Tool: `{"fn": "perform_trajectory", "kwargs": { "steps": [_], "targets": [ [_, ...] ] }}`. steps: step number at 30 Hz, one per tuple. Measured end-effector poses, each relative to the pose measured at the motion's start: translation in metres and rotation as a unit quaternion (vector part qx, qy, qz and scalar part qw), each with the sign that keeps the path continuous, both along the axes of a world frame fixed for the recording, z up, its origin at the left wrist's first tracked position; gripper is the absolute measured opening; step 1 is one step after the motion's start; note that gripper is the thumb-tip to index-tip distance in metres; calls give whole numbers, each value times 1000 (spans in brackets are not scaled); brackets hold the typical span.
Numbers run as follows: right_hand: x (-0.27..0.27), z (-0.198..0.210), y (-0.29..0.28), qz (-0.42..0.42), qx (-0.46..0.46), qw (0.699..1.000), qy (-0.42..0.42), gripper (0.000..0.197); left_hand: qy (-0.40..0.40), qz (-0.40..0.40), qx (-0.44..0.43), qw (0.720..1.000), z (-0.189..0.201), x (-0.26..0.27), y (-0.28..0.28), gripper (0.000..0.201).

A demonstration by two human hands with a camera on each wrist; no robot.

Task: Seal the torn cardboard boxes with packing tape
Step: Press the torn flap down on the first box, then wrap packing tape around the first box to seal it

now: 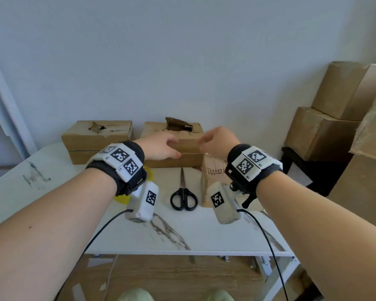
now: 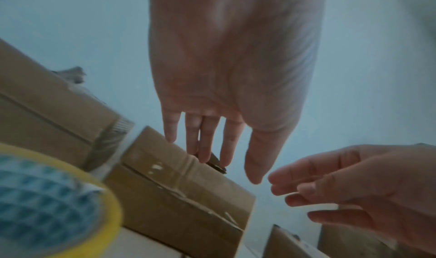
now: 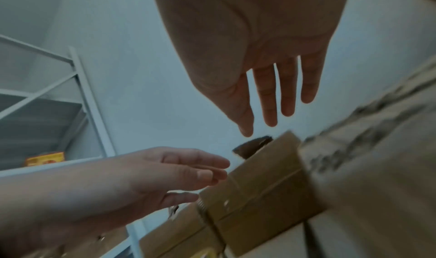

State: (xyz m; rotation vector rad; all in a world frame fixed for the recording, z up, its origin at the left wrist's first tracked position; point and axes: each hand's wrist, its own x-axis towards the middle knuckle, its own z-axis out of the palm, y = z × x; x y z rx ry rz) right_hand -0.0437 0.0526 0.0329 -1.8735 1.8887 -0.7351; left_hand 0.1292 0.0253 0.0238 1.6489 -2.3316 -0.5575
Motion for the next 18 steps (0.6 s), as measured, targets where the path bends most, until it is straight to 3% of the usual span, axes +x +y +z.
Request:
{"fn": "perform_trajectory", "kwargs": {
  "steps": [7, 12, 16, 18],
  "targets": [
    [74, -32, -10, 63, 62, 995, 39, 38, -68, -3, 67, 995, -21, 55, 3, 60],
    [91, -45, -15, 77, 89, 991, 56, 41, -38, -21, 68, 997, -29, 72, 2, 41],
    [94, -48, -18, 93, 96, 989, 59, 45, -78, -43, 133, 987, -35, 76, 1, 50],
    [96, -51, -19, 104, 100, 988, 60, 47, -106, -55, 135, 984, -39, 76, 2, 46]
  ]
}}
